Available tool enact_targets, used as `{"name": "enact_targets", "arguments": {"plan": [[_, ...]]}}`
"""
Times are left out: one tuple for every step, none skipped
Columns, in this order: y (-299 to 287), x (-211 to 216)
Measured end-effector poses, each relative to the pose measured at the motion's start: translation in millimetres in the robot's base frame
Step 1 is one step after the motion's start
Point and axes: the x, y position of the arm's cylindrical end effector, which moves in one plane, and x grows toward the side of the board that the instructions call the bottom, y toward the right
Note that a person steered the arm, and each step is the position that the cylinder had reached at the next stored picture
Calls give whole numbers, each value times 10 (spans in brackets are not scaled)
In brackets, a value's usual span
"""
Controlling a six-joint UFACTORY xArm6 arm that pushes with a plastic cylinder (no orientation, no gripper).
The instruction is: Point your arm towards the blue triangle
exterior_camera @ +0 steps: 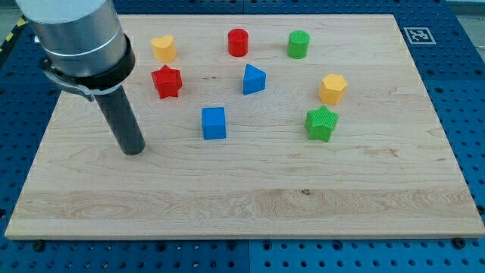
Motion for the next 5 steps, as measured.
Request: {"name": "enact_targets", "arguments": {"plan": [[0, 0], [53, -111], [186, -466], [260, -620], [545, -703]]}}
